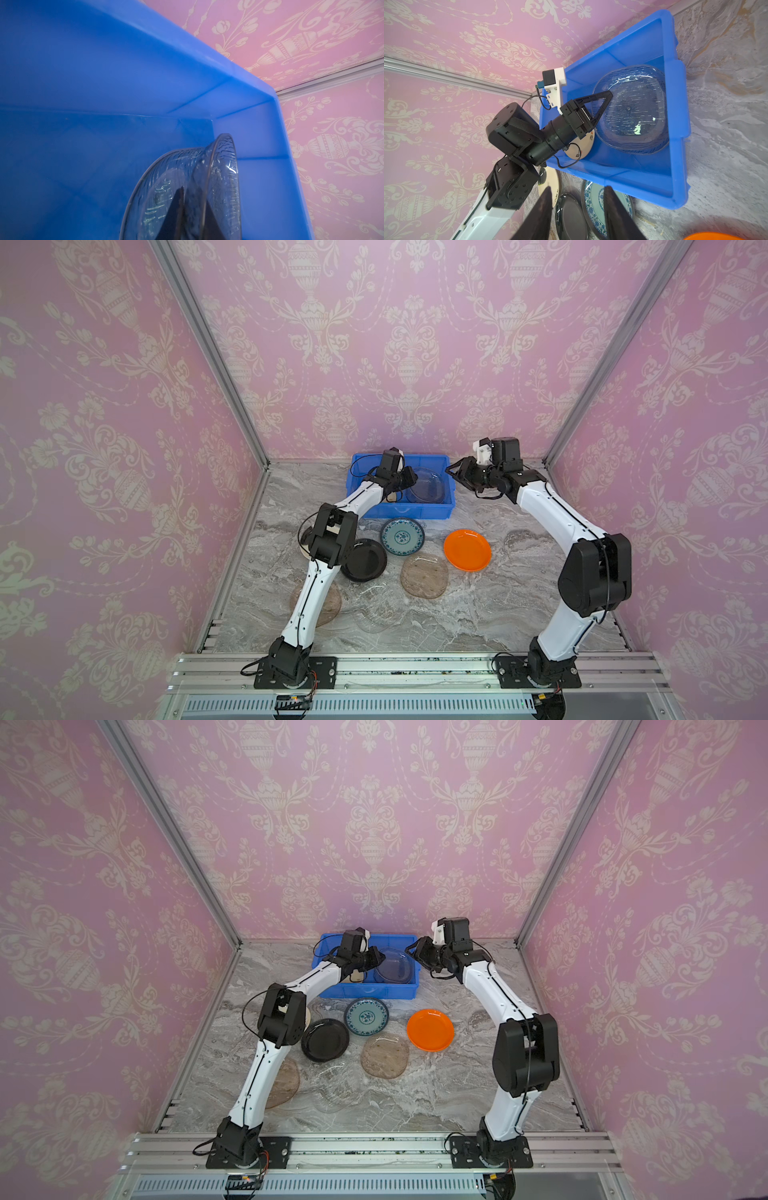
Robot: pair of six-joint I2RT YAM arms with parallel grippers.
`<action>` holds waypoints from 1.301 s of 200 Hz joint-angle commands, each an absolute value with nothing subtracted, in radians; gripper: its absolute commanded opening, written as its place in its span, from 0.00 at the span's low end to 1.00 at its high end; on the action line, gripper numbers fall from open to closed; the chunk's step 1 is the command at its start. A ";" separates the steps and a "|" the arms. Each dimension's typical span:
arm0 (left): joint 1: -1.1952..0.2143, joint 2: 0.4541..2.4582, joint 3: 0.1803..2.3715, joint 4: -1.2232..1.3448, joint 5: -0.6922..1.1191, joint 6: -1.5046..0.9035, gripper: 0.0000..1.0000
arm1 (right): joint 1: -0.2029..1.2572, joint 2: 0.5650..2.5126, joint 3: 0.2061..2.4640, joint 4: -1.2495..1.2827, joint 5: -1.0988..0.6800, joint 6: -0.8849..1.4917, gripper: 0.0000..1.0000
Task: Place the plates into the plastic bin on the countertop
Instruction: Place the plate in the plastic bin.
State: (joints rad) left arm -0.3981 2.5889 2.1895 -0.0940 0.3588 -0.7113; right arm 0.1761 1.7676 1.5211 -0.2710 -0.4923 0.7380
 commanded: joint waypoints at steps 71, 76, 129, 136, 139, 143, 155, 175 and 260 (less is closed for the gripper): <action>-0.407 2.595 2.286 -0.230 0.297 -0.592 0.34 | 0.172 1.751 1.489 -0.244 -0.514 0.762 0.43; -0.407 2.596 2.289 -0.232 0.299 -0.591 0.35 | 0.173 1.750 1.487 -0.244 -0.514 0.762 0.43; -0.402 2.598 2.380 -0.347 0.281 -0.518 0.42 | 0.178 1.734 1.483 -0.248 -0.507 0.763 0.43; -0.400 2.598 2.392 -0.364 0.279 -0.509 0.44 | 0.179 1.733 1.483 -0.250 -0.506 0.765 0.43; -0.400 2.597 2.395 -0.371 0.277 -0.505 0.44 | 0.179 1.733 1.484 -0.251 -0.507 0.764 0.43; -0.399 2.596 2.399 -0.381 0.274 -0.496 0.45 | 0.180 1.732 1.485 -0.252 -0.506 0.764 0.43; -0.397 2.590 2.410 -0.411 0.249 -0.470 0.48 | 0.184 1.729 1.485 -0.256 -0.504 0.762 0.43; -0.392 2.574 2.410 -0.446 0.214 -0.437 0.51 | 0.190 1.722 1.477 -0.253 -0.500 0.764 0.43; -0.408 2.472 2.196 -0.310 0.282 -0.445 0.56 | 0.215 1.725 1.468 -0.250 -0.489 0.767 0.43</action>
